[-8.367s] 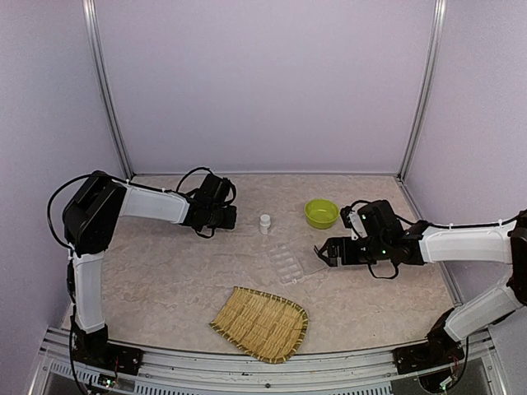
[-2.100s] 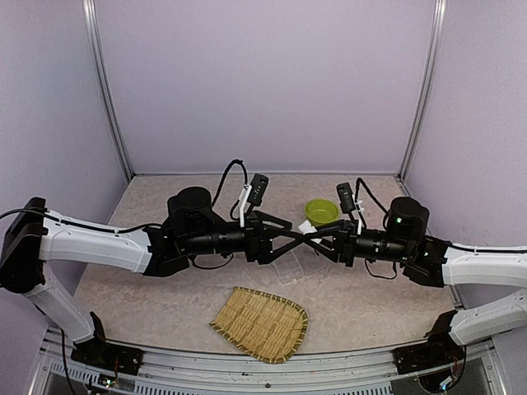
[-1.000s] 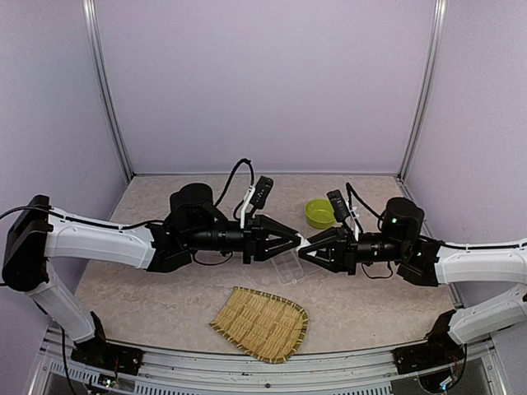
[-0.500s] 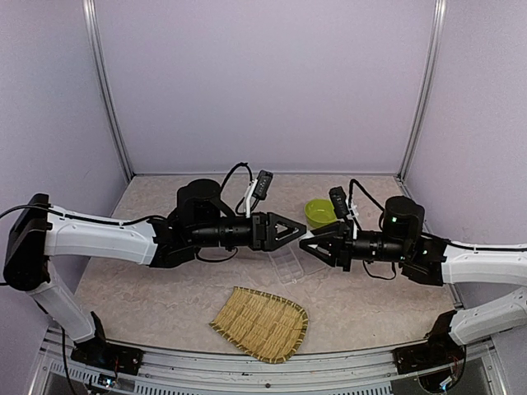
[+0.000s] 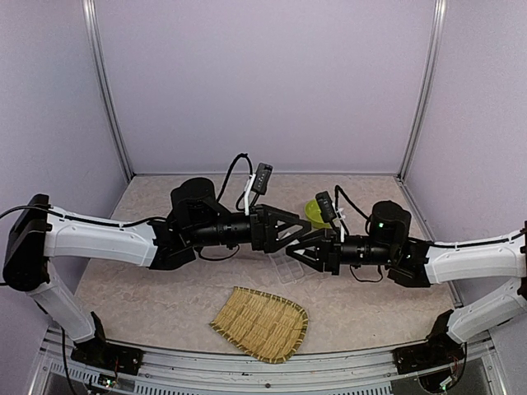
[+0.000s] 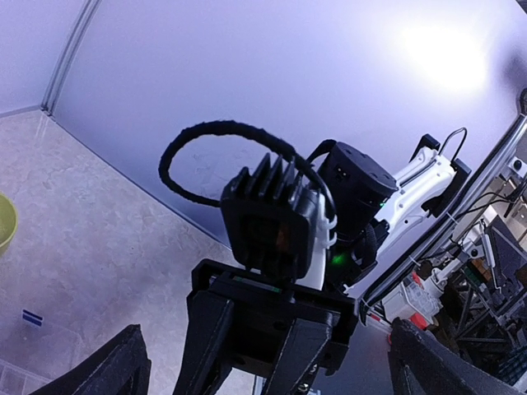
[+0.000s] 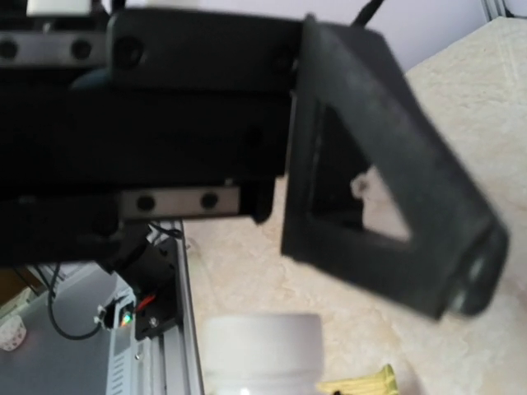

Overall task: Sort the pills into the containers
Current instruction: Unscrew the lid of the pill bottle from the pill bottle.

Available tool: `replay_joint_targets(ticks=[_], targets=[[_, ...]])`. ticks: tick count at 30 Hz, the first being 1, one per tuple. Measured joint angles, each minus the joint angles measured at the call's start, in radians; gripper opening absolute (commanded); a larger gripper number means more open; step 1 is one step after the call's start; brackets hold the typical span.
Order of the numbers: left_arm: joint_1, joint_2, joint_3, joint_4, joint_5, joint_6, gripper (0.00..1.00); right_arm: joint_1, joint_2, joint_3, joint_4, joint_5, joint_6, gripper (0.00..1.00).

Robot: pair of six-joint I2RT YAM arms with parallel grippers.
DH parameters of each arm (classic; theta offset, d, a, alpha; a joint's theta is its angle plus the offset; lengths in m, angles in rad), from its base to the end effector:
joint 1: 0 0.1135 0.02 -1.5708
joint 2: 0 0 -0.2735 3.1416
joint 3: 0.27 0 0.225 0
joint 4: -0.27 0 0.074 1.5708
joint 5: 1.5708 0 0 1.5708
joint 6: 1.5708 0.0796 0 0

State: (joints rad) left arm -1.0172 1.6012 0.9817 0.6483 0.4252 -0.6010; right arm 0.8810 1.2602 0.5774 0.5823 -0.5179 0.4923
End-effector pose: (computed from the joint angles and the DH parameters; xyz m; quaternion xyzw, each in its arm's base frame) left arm 0.1751 -0.3457 0.3140 0.2888 0.6352 -0.6088 0.3774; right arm 0.1509 0.2449 0.2693 -0.3070 0.6703 0.5579 0.3810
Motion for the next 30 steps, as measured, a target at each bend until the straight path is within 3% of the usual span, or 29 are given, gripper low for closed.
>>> replay_joint_targets(ticks=[16,30], targets=[[-0.006,0.0,-0.011,0.036,0.037,0.007,0.83,0.001,0.006,0.0,0.082,0.016,0.058,0.21],[-0.004,-0.015,-0.043,0.014,-0.002,0.028,0.81,0.01,-0.05,0.004,-0.013,0.147,0.045,0.21]])
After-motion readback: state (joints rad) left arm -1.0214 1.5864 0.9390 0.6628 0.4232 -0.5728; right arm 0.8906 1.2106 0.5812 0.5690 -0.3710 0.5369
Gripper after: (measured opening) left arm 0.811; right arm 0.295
